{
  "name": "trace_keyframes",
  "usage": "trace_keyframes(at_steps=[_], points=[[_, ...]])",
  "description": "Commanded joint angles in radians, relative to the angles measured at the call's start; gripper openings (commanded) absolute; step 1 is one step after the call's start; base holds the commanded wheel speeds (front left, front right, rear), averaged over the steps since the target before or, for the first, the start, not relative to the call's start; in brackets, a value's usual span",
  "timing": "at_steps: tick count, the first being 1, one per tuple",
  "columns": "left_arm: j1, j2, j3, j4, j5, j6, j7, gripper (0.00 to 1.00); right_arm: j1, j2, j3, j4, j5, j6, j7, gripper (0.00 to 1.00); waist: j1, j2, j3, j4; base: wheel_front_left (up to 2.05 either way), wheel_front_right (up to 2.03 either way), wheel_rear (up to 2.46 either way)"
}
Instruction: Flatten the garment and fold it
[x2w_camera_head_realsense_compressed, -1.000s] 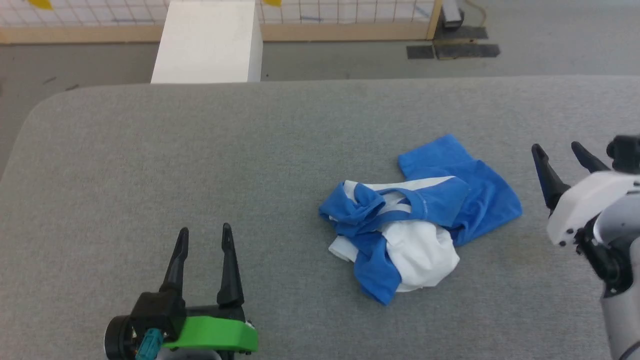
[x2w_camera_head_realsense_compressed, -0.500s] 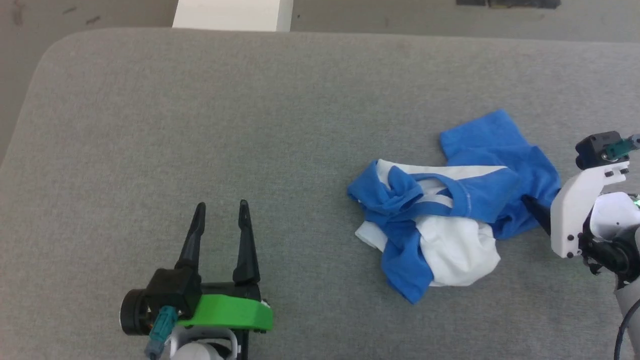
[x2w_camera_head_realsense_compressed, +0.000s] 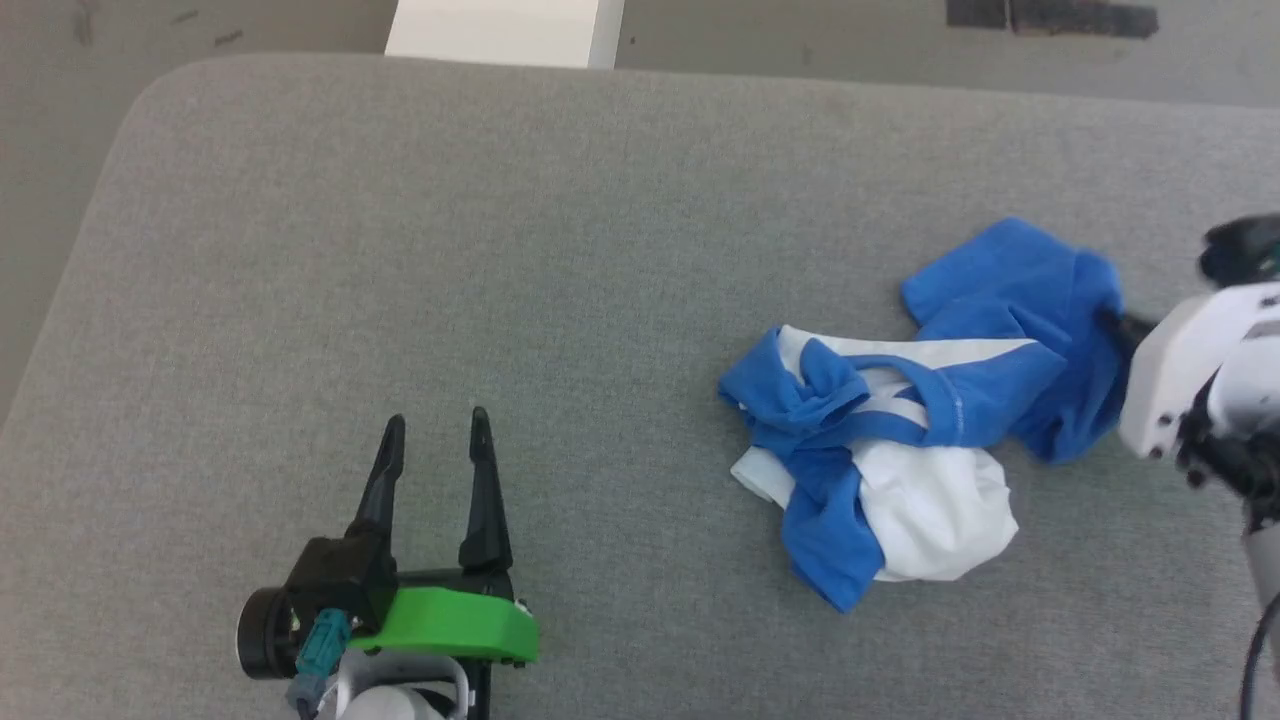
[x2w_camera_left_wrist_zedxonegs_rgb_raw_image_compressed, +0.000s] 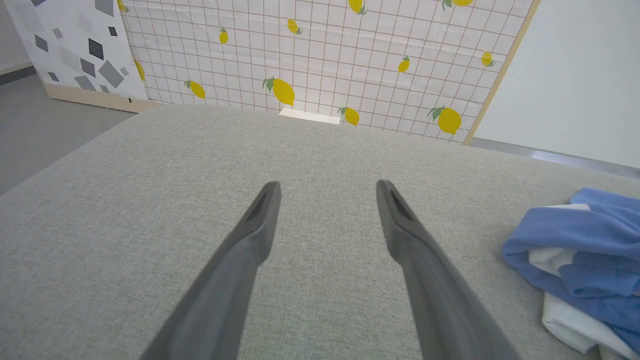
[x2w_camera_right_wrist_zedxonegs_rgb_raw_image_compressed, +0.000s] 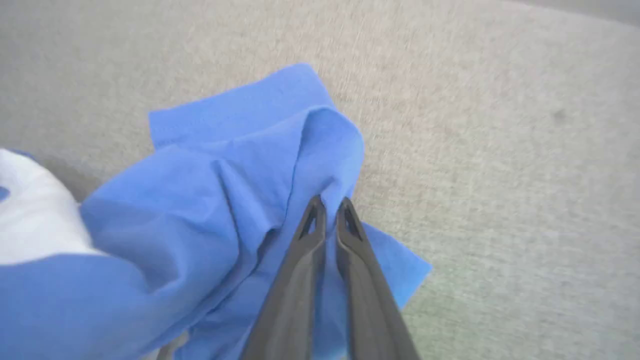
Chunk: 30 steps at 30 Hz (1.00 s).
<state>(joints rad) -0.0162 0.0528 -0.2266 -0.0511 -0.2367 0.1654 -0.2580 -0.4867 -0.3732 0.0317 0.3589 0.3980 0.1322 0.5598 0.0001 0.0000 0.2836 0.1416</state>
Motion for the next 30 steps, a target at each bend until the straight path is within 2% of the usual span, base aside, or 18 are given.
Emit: trace_keyframes(at_steps=[1, 6, 12, 16, 22, 23, 24, 25, 30], points=[[0.012, -0.003, 0.007, 0.001, -0.009, -0.002, -0.004, 1.00, -0.029, -0.002, -0.027, -0.011, 0.008, -0.002, -0.022, 0.00, -0.0001, 0.0000, -0.068, -0.041, 0.00, 0.00, 0.00], [0.047, -0.003, 0.022, 0.001, -0.010, -0.005, -0.004, 1.00, 0.005, -0.037, -0.188, -0.061, -0.015, -0.002, -0.065, 0.00, -0.0001, 0.0000, -0.119, -0.057, 0.00, 0.00, 0.00], [0.078, -0.003, 0.037, 0.001, -0.005, -0.011, -0.004, 1.00, 0.199, -0.092, -0.447, -0.097, -0.123, -0.002, -0.087, 0.00, -0.0001, 0.0000, -0.124, -0.058, 0.00, 0.00, 0.00], [0.086, -0.003, 0.039, 0.011, -0.005, -0.018, -0.004, 1.00, 0.341, -0.041, -0.562, -0.074, -0.165, -0.002, -0.092, 0.00, -0.0001, 0.0000, -0.118, -0.059, 0.00, 0.00, 0.00], [0.077, -0.003, 0.037, 0.028, 0.002, -0.027, -0.004, 1.00, 0.412, 0.056, -0.552, 0.005, -0.188, -0.002, -0.128, 0.00, -0.0001, 0.0000, -0.121, -0.073, 0.00, 0.00, 0.00], [0.074, -0.003, 0.038, 0.030, 0.003, -0.028, -0.004, 1.00, 0.408, 0.066, -0.546, 0.020, -0.194, -0.002, -0.138, 0.32, -0.0001, 0.0000, -0.123, -0.076, 0.00, 0.00, 0.00], [0.073, -0.003, 0.038, 0.032, 0.004, -0.030, -0.004, 1.00, 0.403, 0.071, -0.540, 0.030, -0.199, -0.002, -0.145, 0.47, -0.0001, 0.0000, -0.125, -0.079, 0.00, 0.00, 0.00], [0.072, -0.003, 0.039, 0.034, 0.004, -0.030, -0.004, 1.00, 0.396, 0.074, -0.529, 0.040, -0.206, -0.002, -0.151, 1.00, -0.0001, 0.0000, -0.129, -0.083, 0.00, 0.00, 0.00], [0.077, -0.003, 0.037, 0.042, -0.001, -0.028, -0.004, 1.00, 0.344, 0.043, -0.483, 0.013, -0.210, -0.002, -0.176, 1.00, -0.0001, 0.0000, -0.146, -0.096, 0.00, 0.00, 0.00]])
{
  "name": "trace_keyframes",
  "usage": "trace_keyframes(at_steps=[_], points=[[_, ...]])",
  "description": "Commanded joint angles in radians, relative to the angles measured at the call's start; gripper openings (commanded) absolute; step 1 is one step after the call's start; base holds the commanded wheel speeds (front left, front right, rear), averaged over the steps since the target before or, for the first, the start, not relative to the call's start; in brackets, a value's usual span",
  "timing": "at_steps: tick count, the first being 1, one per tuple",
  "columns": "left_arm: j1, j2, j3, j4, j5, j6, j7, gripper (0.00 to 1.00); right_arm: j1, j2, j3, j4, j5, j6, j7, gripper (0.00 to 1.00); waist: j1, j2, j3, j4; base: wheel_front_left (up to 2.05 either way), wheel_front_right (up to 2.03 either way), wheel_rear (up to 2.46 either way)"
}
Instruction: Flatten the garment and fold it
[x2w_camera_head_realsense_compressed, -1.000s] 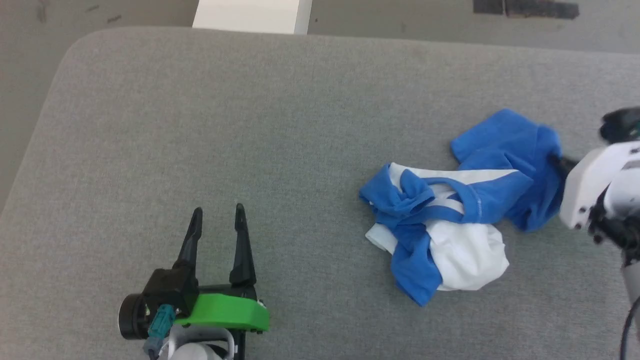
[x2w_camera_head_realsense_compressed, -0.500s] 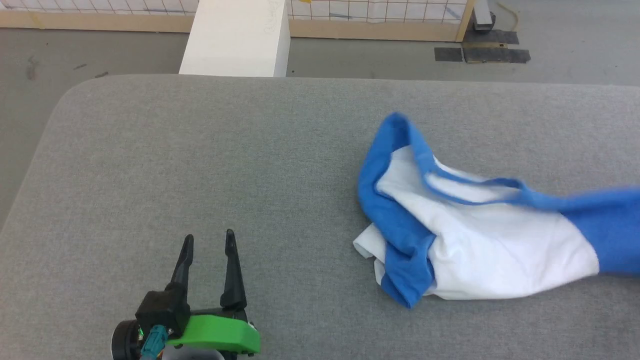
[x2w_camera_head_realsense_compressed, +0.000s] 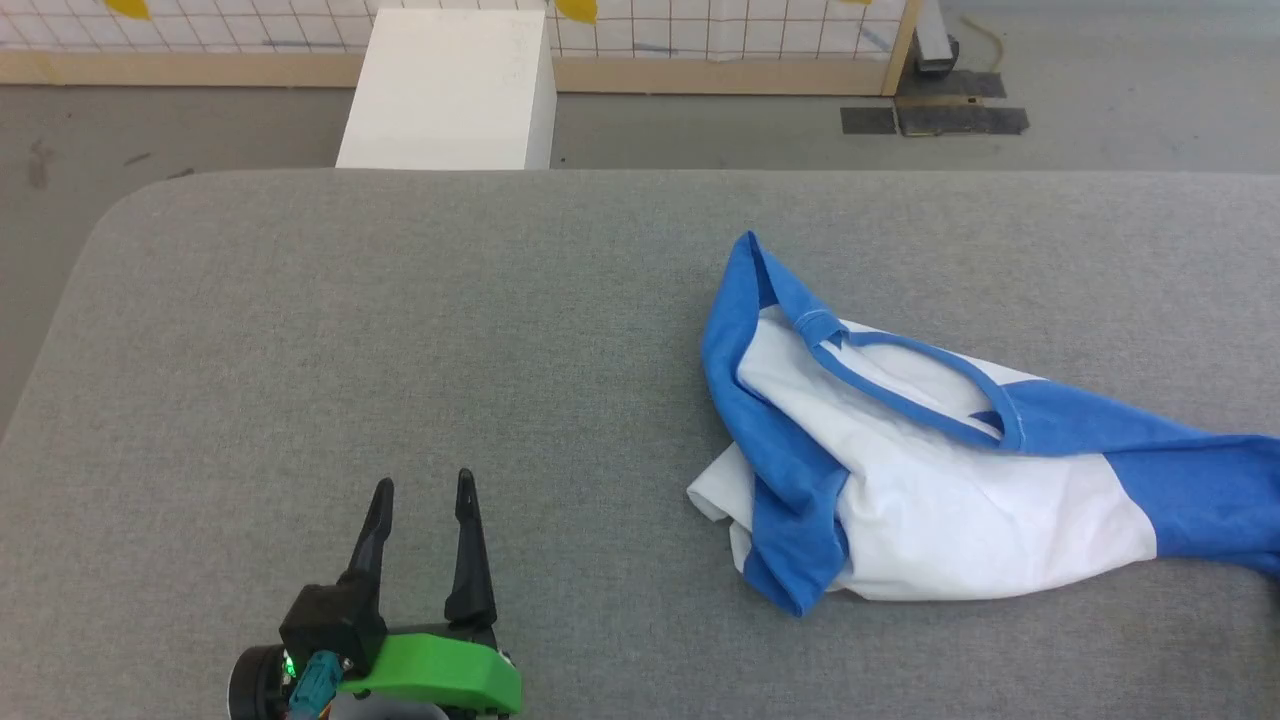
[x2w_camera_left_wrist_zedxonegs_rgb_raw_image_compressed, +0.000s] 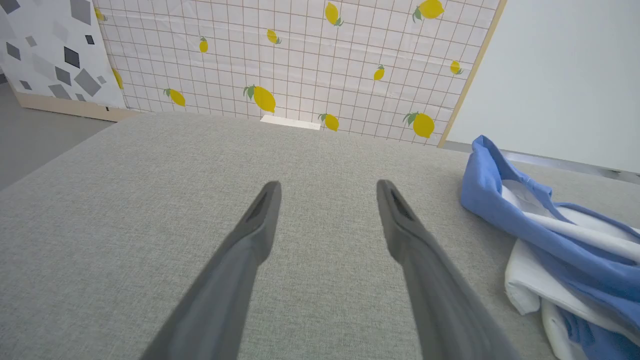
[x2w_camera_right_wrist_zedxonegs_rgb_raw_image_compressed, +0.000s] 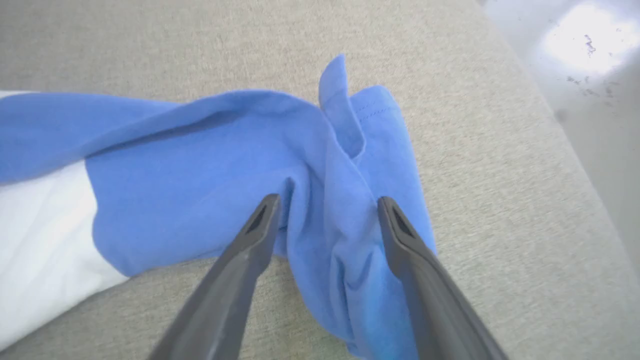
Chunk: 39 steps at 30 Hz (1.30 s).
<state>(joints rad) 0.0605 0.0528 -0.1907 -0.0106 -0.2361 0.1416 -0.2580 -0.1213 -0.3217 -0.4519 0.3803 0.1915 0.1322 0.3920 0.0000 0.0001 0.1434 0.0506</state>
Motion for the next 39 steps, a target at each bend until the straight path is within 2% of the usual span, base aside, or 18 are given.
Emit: trace_keyframes(at_steps=[1, 8, 15, 17, 22, 25, 29, 30, 31, 32, 34, 39], points=[[0.003, -0.003, 0.000, 0.003, -0.003, -0.004, -0.004, 1.00, -0.034, -0.019, 0.010, -0.031, 0.001, -0.002, -0.011, 1.00, 0.0000, -0.0001, -0.010, -0.007, 0.00, 0.00, 0.00], [0.016, -0.003, -0.002, 0.004, -0.017, 0.002, -0.004, 1.00, -0.099, -0.036, 0.136, -0.270, 0.110, -0.002, 0.060, 1.00, 0.0000, -0.0001, -0.028, -0.010, 0.00, 0.00, 0.00], [0.018, -0.003, -0.009, 0.006, -0.031, 0.004, -0.004, 1.00, -0.070, 0.003, 0.398, -0.442, 0.255, -0.002, 0.267, 1.00, 0.0000, -0.0001, -0.036, 0.004, 0.00, 0.00, 0.00], [0.018, -0.003, -0.010, 0.006, -0.032, 0.004, -0.004, 1.00, -0.046, 0.007, 0.462, -0.451, 0.288, -0.002, 0.340, 1.00, 0.0000, -0.0001, -0.033, 0.011, 0.00, 0.00, 0.00], [0.008, -0.003, -0.016, 0.004, -0.037, 0.003, -0.004, 1.00, -0.009, -0.047, 0.590, -0.421, 0.305, -0.002, 0.460, 1.00, 0.0000, -0.0001, -0.013, 0.037, 0.00, 0.00, 0.00], [0.004, -0.003, -0.019, 0.005, -0.038, 0.003, -0.004, 1.00, -0.012, -0.070, 0.644, -0.373, 0.279, -0.002, 0.443, 1.00, 0.0000, -0.0001, -0.002, 0.050, 0.00, 0.00, 0.00], [-0.009, -0.003, -0.028, 0.011, -0.039, 0.000, -0.004, 1.00, -0.043, -0.073, 0.691, -0.266, 0.200, -0.002, 0.334, 1.00, 0.0000, -0.0001, 0.010, 0.068, 0.00, 0.00, 0.00], [-0.012, -0.003, -0.030, 0.013, -0.039, -0.001, -0.004, 1.00, -0.053, -0.074, 0.711, -0.233, 0.181, -0.002, 0.308, 0.62, 0.0000, -0.0001, 0.011, 0.070, 0.00, 0.00, 0.00], [-0.014, -0.003, -0.029, 0.014, -0.039, 0.000, -0.004, 1.00, -0.061, -0.067, 0.713, -0.208, 0.180, -0.002, 0.288, 0.42, 0.0000, -0.0001, 0.011, 0.071, 0.00, 0.00, 0.00], [-0.015, -0.003, -0.028, 0.015, -0.039, 0.000, -0.004, 1.00, -0.073, -0.057, 0.711, -0.184, 0.180, -0.002, 0.264, 0.00, 0.0000, -0.0001, 0.011, 0.072, 0.00, 0.00, 0.00], [-0.014, -0.003, -0.024, 0.015, -0.039, 0.003, -0.004, 1.00, -0.099, -0.057, 0.719, -0.163, 0.186, -0.002, 0.234, 0.00, 0.0000, -0.0001, 0.010, 0.065, 0.00, 0.00, 0.00], [-0.007, -0.003, -0.019, 0.021, -0.037, -0.001, -0.004, 1.00, -0.157, -0.074, 0.640, -0.184, 0.222, -0.002, 0.166, 0.00, 0.0000, -0.0001, 0.009, 0.037, 0.00, 0.00, 0.00]])
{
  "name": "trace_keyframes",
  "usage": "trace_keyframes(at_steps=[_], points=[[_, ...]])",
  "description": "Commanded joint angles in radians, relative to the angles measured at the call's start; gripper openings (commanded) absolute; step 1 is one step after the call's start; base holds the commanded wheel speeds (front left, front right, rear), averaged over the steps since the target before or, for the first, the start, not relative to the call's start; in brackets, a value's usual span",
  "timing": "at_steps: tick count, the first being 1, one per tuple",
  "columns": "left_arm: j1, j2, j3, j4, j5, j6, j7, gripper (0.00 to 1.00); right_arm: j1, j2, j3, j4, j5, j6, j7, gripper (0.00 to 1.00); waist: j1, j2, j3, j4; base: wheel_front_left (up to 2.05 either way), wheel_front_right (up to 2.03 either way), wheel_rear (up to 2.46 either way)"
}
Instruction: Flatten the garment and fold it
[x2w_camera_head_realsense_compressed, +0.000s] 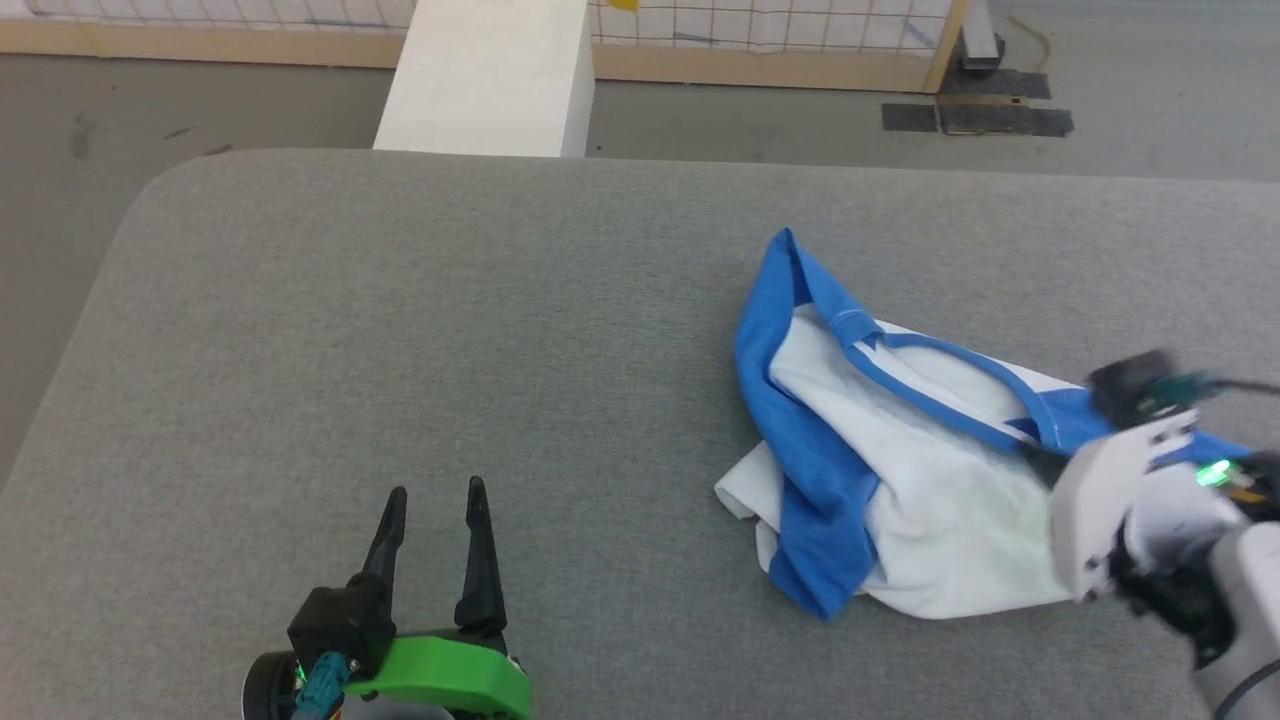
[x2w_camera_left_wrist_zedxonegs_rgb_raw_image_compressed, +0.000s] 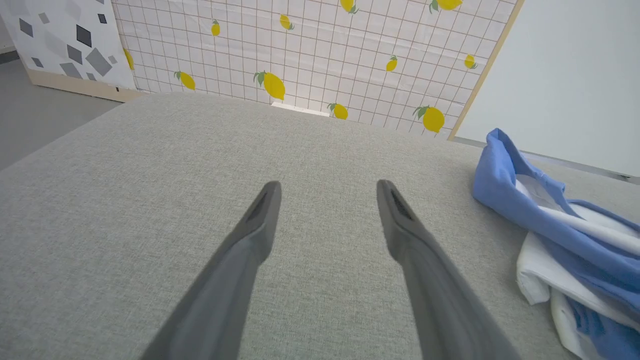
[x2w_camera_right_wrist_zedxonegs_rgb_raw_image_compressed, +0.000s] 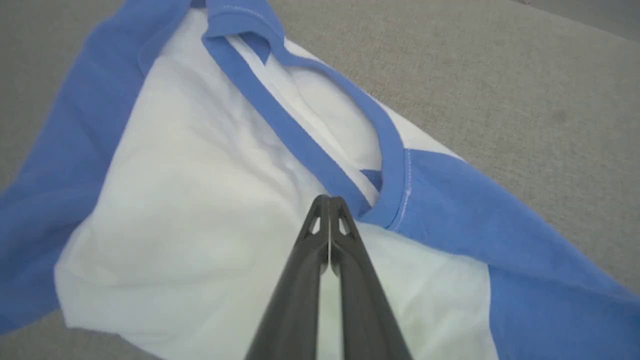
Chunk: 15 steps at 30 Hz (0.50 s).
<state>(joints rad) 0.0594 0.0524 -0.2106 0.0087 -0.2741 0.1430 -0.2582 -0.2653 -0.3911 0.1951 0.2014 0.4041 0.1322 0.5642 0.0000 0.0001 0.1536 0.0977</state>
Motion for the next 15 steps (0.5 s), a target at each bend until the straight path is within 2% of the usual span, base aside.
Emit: trace_keyframes(at_steps=[1, 5, 10, 11, 12, 13, 14, 15], points=[[-0.005, -0.002, 0.001, 0.002, -0.002, -0.003, -0.004, 1.00, -0.017, -0.008, -0.039, -0.020, 0.024, -0.002, -0.011, 0.00, 0.0000, -0.0001, -0.002, -0.015, 0.00, 0.00, 0.00], [0.000, -0.002, 0.000, 0.004, -0.010, -0.004, -0.004, 1.00, 0.021, -0.030, -0.161, -0.110, 0.072, -0.002, 0.013, 0.00, 0.0000, -0.0001, -0.005, -0.027, 0.00, 0.00, 0.00], [0.012, -0.002, 0.004, 0.004, -0.015, -0.004, -0.004, 1.00, 0.171, -0.032, -0.280, -0.255, 0.092, -0.002, 0.083, 0.00, 0.0000, -0.0001, -0.005, -0.035, 0.00, 0.00, 0.00], [0.015, -0.002, 0.006, 0.004, -0.016, -0.004, -0.004, 1.00, 0.203, -0.024, -0.295, -0.284, 0.093, -0.002, 0.086, 0.11, 0.0000, -0.0001, -0.003, -0.038, 0.00, 0.00, 0.00], [0.016, -0.002, 0.008, 0.005, -0.016, -0.005, -0.004, 1.00, 0.224, -0.016, -0.303, -0.303, 0.092, -0.002, 0.085, 0.33, 0.0000, -0.0001, -0.002, -0.040, 0.00, 0.00, 0.00], [0.018, -0.002, 0.011, 0.006, -0.015, -0.006, -0.004, 1.00, 0.245, 0.000, -0.310, -0.320, 0.089, -0.002, 0.078, 0.90, 0.0000, -0.0001, -0.002, -0.043, 0.00, 0.00, 0.00], [0.019, -0.002, 0.013, 0.009, -0.014, -0.008, -0.004, 1.00, 0.256, 0.013, -0.311, -0.328, 0.086, -0.002, 0.071, 1.00, 0.0000, -0.0001, -0.003, -0.046, 0.00, 0.00, 0.00], [0.020, -0.002, 0.014, 0.011, -0.012, -0.010, -0.004, 1.00, 0.267, 0.028, -0.306, -0.337, 0.082, -0.002, 0.065, 1.00, 0.0000, -0.0001, -0.004, -0.048, 0.00, 0.00, 0.00]])
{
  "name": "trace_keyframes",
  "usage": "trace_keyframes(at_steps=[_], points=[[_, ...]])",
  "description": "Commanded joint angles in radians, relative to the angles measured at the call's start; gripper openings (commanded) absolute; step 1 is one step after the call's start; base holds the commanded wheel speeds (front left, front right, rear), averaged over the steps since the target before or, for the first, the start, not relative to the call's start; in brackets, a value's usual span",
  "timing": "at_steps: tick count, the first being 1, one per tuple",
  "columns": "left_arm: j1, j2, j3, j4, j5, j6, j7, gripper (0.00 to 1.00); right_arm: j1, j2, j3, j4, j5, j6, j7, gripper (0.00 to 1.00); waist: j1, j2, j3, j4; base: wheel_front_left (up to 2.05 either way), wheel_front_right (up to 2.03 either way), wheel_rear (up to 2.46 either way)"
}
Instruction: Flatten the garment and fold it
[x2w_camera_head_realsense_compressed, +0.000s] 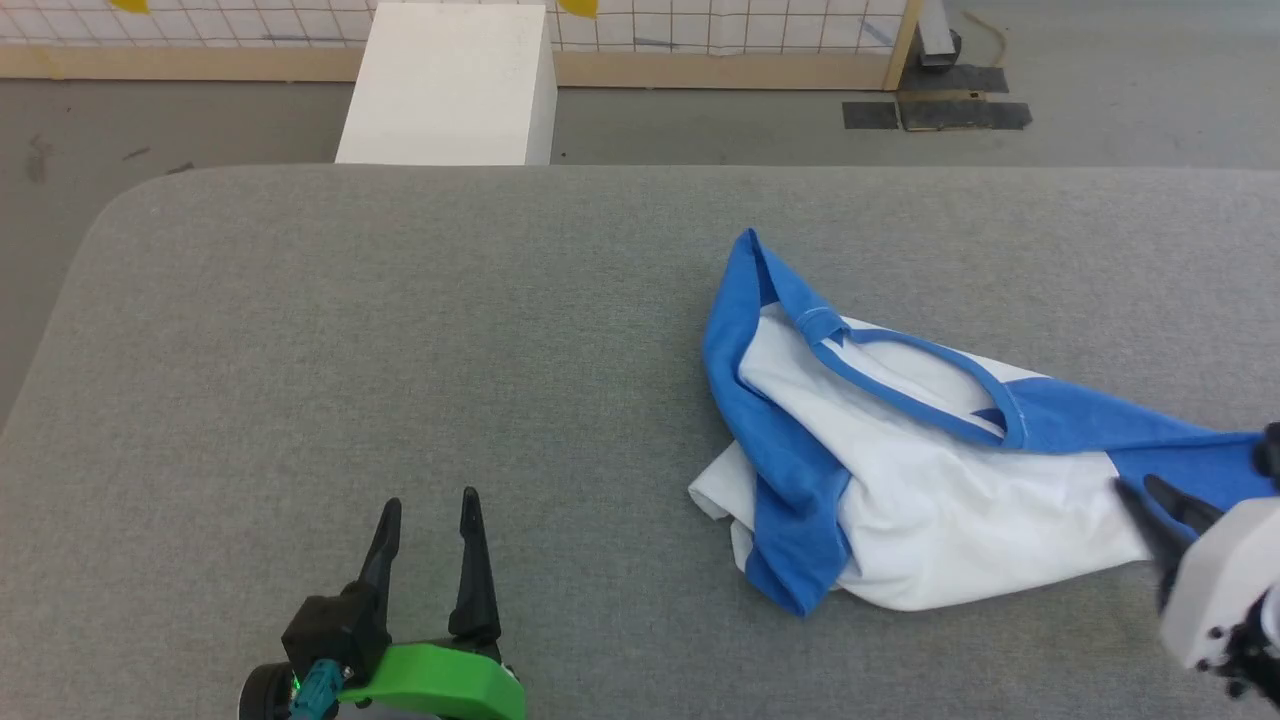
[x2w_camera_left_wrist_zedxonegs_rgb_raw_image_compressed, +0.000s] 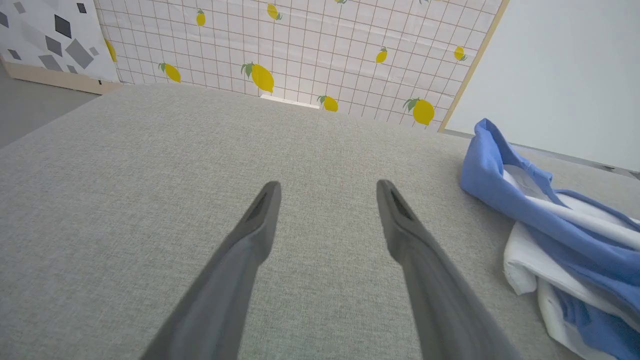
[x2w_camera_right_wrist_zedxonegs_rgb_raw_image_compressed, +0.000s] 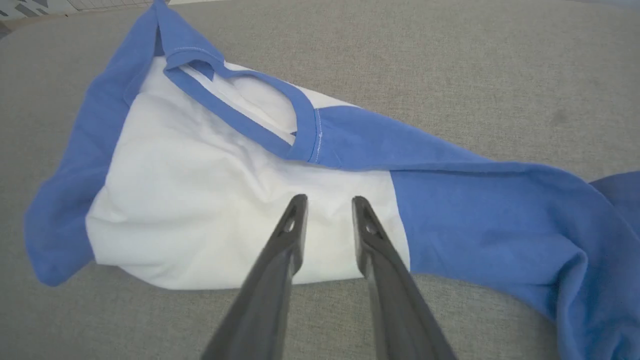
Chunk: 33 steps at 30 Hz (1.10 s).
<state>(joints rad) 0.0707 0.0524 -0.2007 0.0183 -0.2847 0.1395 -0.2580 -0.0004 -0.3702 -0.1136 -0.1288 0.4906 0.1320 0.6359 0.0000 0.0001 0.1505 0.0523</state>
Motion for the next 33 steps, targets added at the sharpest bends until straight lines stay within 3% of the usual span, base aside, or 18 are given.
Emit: trace_keyframes(at_steps=[1, 7, 19, 26, 27, 28, 29, 33], points=[[0.009, -0.002, 0.005, 0.003, -0.001, -0.008, -0.004, 1.00, 0.006, 0.019, 0.009, -0.014, -0.008, -0.001, -0.014, 1.00, 0.0000, -0.0001, -0.002, -0.004, 0.00, 0.00, 0.00], [-0.001, -0.002, 0.006, 0.008, 0.006, -0.017, -0.004, 1.00, -0.030, 0.048, 0.083, -0.016, -0.029, -0.001, -0.050, 1.00, 0.0000, -0.0001, -0.004, -0.003, 0.00, 0.00, 0.00], [-0.031, -0.002, -0.023, 0.009, -0.017, -0.015, -0.004, 1.00, -0.201, -0.128, 0.404, 0.151, 0.010, -0.001, 0.140, 1.00, 0.0000, -0.0001, 0.051, 0.066, 0.00, 0.00, 0.00], [-0.066, -0.002, -0.049, 0.012, -0.034, -0.003, -0.004, 1.00, -0.293, -0.123, 0.556, 0.333, 0.007, -0.001, 0.111, 1.00, 0.0000, -0.0001, 0.090, 0.134, 0.00, 0.00, 0.00], [-0.068, -0.002, -0.051, 0.013, -0.035, -0.001, -0.004, 1.00, -0.300, -0.123, 0.573, 0.363, 0.004, -0.001, 0.104, 0.95, 0.0000, -0.0001, 0.091, 0.143, 0.00, 0.00, 0.00], [-0.069, -0.002, -0.053, 0.013, -0.037, 0.000, -0.004, 1.00, -0.307, -0.123, 0.584, 0.381, 0.003, -0.001, 0.092, 0.40, 0.0000, -0.0001, 0.090, 0.150, 0.00, 0.00, 0.00], [-0.069, -0.002, -0.052, 0.013, -0.038, 0.003, -0.004, 1.00, -0.314, -0.121, 0.588, 0.399, 0.004, -0.001, 0.077, 0.00, 0.0000, -0.0001, 0.089, 0.155, 0.00, 0.00, 0.00], [-0.057, -0.002, -0.039, 0.010, -0.037, 0.010, -0.004, 1.00, -0.340, -0.122, 0.580, 0.409, 0.028, -0.001, 0.033, 0.00, 0.0000, -0.0001, 0.076, 0.147, 0.00, 0.00, 0.00]])
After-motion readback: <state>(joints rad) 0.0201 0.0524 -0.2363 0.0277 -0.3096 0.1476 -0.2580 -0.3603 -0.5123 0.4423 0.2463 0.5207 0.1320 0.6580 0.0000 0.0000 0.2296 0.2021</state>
